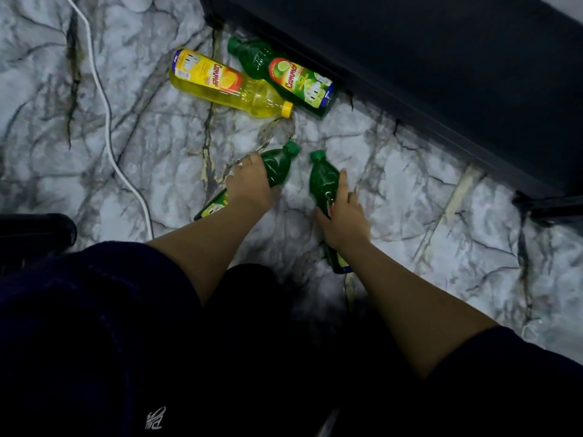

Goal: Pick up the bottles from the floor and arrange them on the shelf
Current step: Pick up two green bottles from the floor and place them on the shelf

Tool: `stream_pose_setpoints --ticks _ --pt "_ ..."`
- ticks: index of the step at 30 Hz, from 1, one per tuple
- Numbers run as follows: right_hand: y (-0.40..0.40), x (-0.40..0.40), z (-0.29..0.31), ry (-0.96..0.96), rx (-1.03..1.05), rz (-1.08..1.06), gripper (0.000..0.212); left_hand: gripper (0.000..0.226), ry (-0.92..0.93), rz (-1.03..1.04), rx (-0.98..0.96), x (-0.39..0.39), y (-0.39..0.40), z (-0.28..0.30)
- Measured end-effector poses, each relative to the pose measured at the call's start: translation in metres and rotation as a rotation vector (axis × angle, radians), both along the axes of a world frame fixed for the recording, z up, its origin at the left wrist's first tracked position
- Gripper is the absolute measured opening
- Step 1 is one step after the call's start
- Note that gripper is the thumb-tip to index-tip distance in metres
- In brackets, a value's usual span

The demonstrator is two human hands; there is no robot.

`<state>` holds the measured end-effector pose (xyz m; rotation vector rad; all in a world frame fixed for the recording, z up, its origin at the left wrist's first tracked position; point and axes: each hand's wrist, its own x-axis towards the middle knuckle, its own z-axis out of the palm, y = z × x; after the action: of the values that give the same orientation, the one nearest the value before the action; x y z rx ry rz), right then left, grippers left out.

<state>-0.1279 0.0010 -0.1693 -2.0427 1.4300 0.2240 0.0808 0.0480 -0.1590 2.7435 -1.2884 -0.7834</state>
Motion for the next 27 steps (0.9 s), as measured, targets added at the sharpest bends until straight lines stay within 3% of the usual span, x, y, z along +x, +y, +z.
stream_pose_setpoints --ticks 5,11,16,21,27 --pt "-0.009 -0.030 0.031 -0.212 -0.036 -0.164 0.101 0.080 0.018 -0.032 -0.074 -0.001 0.008 0.017" --pt "-0.028 -0.052 0.118 -0.448 -0.158 -0.237 0.101 0.080 0.279 0.155 -0.417 -0.024 -0.001 0.089" --pt "-0.056 -0.066 0.228 -0.573 -0.267 -0.334 0.103 0.073 0.439 0.129 -0.691 -0.059 -0.050 0.213" --pt "-0.081 -0.089 0.349 -0.684 -0.396 -0.389 0.104 0.087 0.414 -0.053 -0.884 -0.086 -0.088 0.352" --pt "-0.109 -0.108 0.480 -0.829 -0.597 -0.379 0.104 0.088 0.332 -0.225 -1.116 -0.108 -0.115 0.496"
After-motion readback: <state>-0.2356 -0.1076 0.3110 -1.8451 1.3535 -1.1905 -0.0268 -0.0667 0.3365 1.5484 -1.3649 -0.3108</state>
